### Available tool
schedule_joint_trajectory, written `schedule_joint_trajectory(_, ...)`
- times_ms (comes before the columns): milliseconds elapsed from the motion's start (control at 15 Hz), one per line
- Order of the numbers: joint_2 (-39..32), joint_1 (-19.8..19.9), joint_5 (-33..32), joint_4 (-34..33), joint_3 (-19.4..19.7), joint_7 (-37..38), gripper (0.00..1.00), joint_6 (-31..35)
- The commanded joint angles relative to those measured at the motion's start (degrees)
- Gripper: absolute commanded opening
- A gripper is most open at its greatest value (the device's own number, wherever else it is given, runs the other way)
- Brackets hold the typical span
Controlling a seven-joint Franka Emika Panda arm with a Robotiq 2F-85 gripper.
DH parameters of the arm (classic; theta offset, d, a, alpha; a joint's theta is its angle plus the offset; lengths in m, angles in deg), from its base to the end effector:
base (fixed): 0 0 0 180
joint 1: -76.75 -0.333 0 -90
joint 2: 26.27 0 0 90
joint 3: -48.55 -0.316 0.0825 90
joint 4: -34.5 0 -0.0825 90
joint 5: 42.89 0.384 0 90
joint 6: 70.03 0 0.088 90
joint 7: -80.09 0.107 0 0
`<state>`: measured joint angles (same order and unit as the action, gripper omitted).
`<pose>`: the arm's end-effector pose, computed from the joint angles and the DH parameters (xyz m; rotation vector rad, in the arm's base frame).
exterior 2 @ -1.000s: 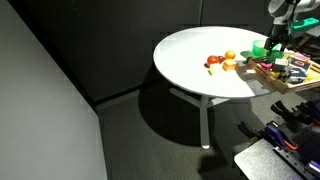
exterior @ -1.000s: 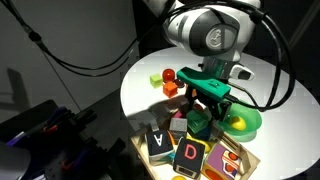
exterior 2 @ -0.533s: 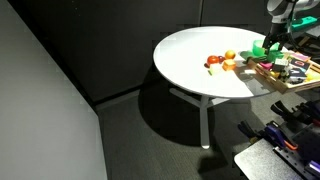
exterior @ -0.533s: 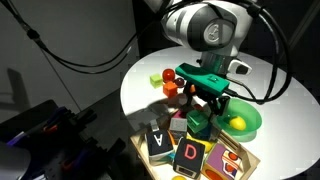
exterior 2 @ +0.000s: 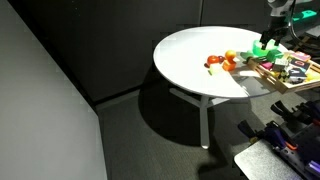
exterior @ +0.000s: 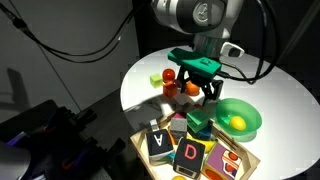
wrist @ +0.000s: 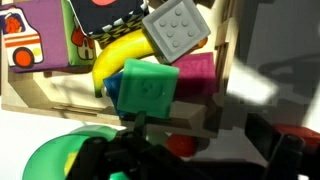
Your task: Put the green block onto the tray
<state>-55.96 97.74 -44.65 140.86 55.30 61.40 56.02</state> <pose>0.5521 -0.2876 0.2289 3.1128 -0.1985 -0.2975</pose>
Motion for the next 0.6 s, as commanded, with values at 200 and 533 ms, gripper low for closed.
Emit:
schedule_joint_trajectory(200, 7.0, -1.3, 2.9, 6.7, -1.7, -5.2, 1.0, 3.6)
schedule_joint_trajectory(533, 11.8, -2.5, 3.9, 11.9, -2.8, -8.9, 1.0, 9.1)
